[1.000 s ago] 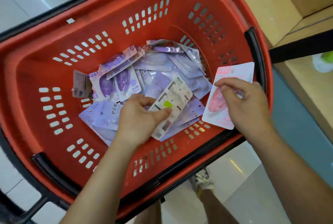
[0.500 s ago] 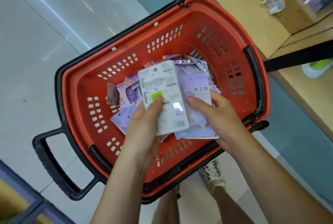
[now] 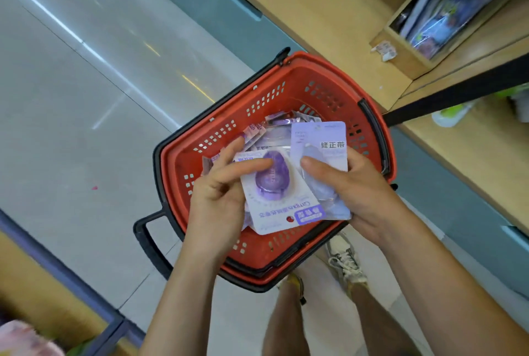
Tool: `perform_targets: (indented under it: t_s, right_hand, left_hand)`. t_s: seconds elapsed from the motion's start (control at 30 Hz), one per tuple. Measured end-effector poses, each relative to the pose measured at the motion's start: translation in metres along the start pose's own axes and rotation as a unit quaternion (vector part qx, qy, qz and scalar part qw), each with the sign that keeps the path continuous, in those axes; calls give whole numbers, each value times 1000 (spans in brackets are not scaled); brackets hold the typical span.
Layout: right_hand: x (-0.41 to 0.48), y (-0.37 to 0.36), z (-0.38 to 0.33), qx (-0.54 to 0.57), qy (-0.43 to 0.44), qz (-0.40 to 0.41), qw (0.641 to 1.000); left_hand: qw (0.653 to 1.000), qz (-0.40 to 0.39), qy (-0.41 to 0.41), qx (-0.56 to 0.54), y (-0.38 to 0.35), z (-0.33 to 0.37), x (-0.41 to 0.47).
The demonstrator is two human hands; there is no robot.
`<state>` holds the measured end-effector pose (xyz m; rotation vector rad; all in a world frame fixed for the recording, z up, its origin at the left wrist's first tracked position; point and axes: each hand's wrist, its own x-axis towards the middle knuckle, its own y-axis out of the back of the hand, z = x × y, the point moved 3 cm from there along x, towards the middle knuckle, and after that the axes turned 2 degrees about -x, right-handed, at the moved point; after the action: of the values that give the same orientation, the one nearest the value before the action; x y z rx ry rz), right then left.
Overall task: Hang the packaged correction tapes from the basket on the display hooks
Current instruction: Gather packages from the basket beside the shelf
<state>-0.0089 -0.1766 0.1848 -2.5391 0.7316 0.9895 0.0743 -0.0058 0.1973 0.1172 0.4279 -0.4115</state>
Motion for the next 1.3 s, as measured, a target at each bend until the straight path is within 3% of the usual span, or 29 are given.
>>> perform_targets:
  t_s: [0.17,0.3,0.4,0.6,0.8,0.97,1.13,1.3]
  right_hand:
    - [-36,-7,-24,42,30,13,999]
    - [-69,-1,-46,45,63,43,996]
    - [-97,25,-64,14,97,96,991]
    - [-162,95,-88,2,141,138,980]
    - [-242,160,-88,22,172,154,973]
    - [-316,221,-59,56,177,184,965]
    - [-405,294,-26,96,184,211,955]
    - [-490,365,-2,124,212,246,938]
  left_hand:
    - [972,-41,138,-185,-13,41,-21]
    - [987,-65,115,-95,-32,62,-40]
    - [985,-25,123,-121,-49,81,-48]
    - [975,-98,153,-129,-94,126,-77]
    - [964,-237,120,-26,-151,166,-128]
    - [956,-276,53,80,-211,176,-199]
    - [918,-366,-8,154,-280,182,-285]
    - [887,-424,3,184,-358,176,-353]
